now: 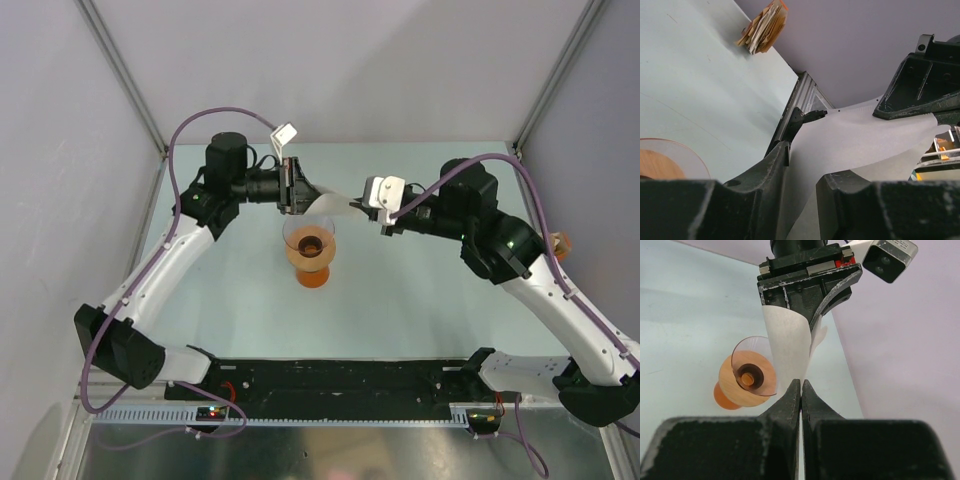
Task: Place the coffee filter in the dripper
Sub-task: Place the coffee filter in the coffee dripper.
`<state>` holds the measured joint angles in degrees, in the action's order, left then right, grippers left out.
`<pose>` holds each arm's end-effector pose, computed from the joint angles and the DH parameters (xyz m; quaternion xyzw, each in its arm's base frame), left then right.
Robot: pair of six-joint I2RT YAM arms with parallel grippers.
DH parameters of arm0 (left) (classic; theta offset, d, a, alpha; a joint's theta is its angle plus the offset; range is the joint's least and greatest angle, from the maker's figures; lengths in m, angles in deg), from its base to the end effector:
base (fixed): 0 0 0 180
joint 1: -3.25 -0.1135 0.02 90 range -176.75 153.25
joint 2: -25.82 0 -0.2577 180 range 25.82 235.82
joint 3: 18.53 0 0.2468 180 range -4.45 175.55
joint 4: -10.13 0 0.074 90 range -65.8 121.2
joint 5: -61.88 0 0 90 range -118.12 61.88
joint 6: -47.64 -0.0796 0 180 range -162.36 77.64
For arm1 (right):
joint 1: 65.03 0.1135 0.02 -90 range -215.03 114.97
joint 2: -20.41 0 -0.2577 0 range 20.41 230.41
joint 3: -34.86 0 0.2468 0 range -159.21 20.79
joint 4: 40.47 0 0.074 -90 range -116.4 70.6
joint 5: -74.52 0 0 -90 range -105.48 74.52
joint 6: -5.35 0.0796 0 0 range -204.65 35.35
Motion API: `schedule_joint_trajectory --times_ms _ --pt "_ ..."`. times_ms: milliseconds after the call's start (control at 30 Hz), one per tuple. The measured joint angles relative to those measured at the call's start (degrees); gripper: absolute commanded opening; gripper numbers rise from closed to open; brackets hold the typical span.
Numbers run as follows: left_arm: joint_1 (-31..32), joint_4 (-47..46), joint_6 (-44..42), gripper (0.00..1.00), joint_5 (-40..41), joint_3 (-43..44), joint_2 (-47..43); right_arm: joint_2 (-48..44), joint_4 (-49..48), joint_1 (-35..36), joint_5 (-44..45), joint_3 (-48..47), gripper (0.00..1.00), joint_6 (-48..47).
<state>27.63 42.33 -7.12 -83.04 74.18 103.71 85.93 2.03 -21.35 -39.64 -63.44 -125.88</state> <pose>0.2635 -0.1909 0.3928 0.2042 0.7377 -0.5836 0.2712 0.1693 0.2067 0.4569 -0.6041 0.4605 0.1734 0.6268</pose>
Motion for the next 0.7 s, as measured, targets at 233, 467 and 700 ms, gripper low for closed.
schedule_joint_trajectory --times_ms 233,467,700 --pt "-0.37 0.00 0.83 0.11 -1.40 -0.15 0.07 -0.02 -0.02 0.63 0.02 0.55 0.01 -2.23" --pt "-0.48 -0.02 0.79 0.00 -2.56 -0.42 0.04 -0.09 0.42 0.74 -0.66 0.85 0.83 -1.97" --pt "-0.52 -0.07 0.15 0.00 -3.37 -0.42 -0.98 -1.77 5.11 -4.20 -6.91 0.85 0.72 4.57"
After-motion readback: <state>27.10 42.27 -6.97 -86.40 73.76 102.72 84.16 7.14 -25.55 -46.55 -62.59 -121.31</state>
